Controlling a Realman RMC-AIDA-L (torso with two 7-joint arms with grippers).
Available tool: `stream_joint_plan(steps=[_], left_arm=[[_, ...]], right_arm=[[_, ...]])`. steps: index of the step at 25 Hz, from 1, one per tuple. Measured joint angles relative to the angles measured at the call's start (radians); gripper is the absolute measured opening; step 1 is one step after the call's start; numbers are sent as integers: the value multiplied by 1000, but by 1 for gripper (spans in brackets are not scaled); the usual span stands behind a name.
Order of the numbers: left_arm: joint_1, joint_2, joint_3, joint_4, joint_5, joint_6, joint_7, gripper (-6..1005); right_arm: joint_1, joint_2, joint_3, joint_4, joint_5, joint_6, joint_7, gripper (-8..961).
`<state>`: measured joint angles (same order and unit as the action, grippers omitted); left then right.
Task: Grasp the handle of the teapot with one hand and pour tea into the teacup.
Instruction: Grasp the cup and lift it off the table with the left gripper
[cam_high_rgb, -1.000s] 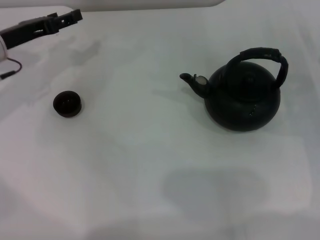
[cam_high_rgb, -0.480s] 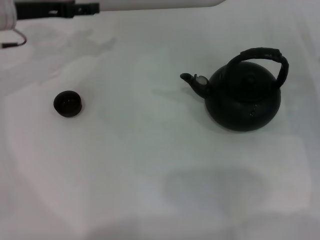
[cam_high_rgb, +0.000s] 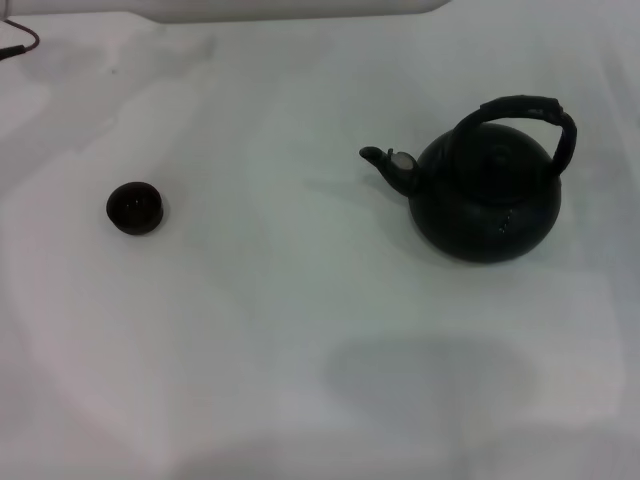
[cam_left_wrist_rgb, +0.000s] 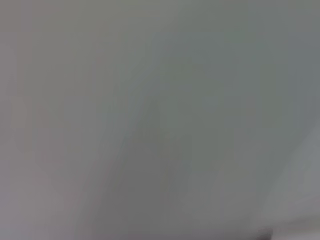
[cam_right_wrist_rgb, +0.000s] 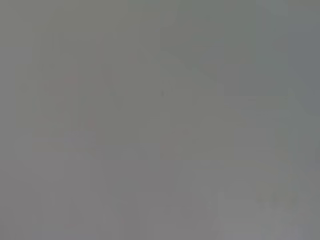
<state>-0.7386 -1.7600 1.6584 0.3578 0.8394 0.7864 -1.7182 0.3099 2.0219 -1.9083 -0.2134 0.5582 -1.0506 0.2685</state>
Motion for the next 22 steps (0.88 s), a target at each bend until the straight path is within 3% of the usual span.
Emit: stream_joint_plan(steps=[3, 6, 9, 10, 12, 18, 21, 22], left_arm=[[120, -61, -203, 166, 48, 12, 99, 860], [209, -130, -335, 323, 161, 7, 142, 860], [245, -190, -449, 393, 309, -2, 129, 859], [243, -198, -478, 400, 369, -2, 92, 859], [230, -196, -500, 400, 466, -2, 6, 859], [207, -160, -502, 456, 744, 27, -326, 860], [175, -150, -506, 550, 1076, 105, -646, 860], [175, -150, -506, 550, 1076, 105, -646, 860]], right_arm=[[1, 0, 0, -1, 0, 2, 0, 841], [4, -1, 0, -2, 0, 2, 0, 841], [11, -1, 0, 0, 0, 3, 0, 841], [12, -1, 0, 1, 0, 4, 0, 841], [14, -1, 0, 1, 0, 6, 0, 841], [15, -2, 0, 3, 0, 12, 0, 841], [15, -2, 0, 4, 0, 14, 0, 841], [15, -2, 1, 4, 0, 14, 0, 841]])
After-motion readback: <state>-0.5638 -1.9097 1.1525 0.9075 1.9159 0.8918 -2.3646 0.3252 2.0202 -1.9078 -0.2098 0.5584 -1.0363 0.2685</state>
